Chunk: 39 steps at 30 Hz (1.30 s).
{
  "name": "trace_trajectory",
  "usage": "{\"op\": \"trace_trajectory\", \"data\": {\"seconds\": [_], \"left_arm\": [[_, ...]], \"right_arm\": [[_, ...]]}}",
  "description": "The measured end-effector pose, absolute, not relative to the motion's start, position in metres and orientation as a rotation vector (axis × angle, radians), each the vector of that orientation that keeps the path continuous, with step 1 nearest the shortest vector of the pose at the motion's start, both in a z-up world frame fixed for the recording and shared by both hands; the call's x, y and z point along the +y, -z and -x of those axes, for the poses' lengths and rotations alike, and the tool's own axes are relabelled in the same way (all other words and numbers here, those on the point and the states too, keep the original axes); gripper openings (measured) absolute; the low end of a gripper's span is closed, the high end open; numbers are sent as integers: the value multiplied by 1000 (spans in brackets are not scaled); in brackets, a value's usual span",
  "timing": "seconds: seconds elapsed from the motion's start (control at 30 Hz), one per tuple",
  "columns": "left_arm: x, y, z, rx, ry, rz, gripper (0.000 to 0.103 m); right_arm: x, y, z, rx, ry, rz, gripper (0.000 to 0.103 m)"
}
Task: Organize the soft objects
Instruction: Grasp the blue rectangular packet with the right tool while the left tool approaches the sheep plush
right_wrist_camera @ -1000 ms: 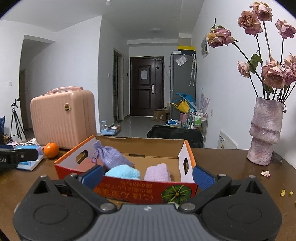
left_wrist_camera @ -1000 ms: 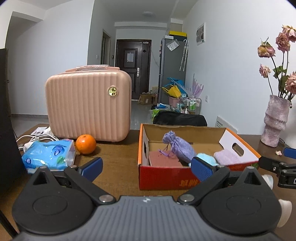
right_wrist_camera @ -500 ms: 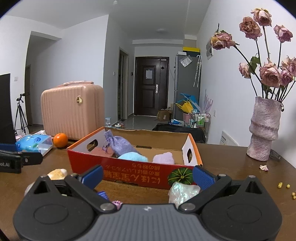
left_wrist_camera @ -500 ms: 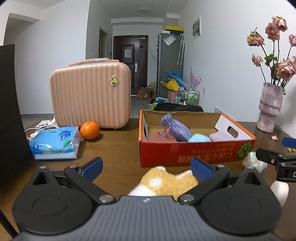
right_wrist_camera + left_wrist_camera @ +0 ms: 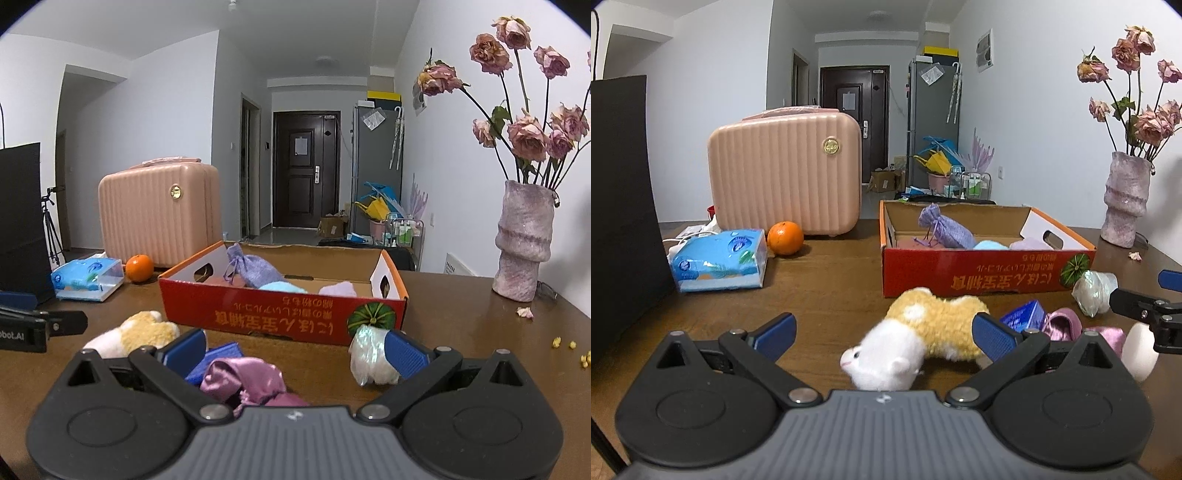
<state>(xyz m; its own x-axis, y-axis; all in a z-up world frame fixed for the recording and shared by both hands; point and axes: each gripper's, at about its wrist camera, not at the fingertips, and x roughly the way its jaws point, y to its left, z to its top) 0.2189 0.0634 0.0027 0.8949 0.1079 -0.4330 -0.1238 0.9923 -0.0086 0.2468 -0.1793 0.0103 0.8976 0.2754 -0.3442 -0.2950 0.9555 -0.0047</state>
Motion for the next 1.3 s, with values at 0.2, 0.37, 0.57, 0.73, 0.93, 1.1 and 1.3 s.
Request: {"op": "trace_trajectory", "data": {"seconds": [0.2,0.37,0.57,0.73,0.93,1.1,1.3], "left_arm": [[65,2,-213,455,-118,38,103],[68,3,-213,468,-116,44,103],[69,3,-216,477,-112,41,103],[72,3,-218,487,-107,42,103],[76,4,-218,489,-112,44,103],[82,3,-218,489,-117,52,103],[89,5,-222,505,-115,54,103]], "right_arm": [[-177,-6,-240,357,-298,62,103],[-176,-3,-240,362,-295,66,103],[-173,-1,-241,367,-293,62,103],[-163,3,-242,378,-308,78,103],[-139,10,-245,381,-354,154,103],[-114,15,-252,389,-401,254,103],[-96,18,-278,449,-434,330,102]]}}
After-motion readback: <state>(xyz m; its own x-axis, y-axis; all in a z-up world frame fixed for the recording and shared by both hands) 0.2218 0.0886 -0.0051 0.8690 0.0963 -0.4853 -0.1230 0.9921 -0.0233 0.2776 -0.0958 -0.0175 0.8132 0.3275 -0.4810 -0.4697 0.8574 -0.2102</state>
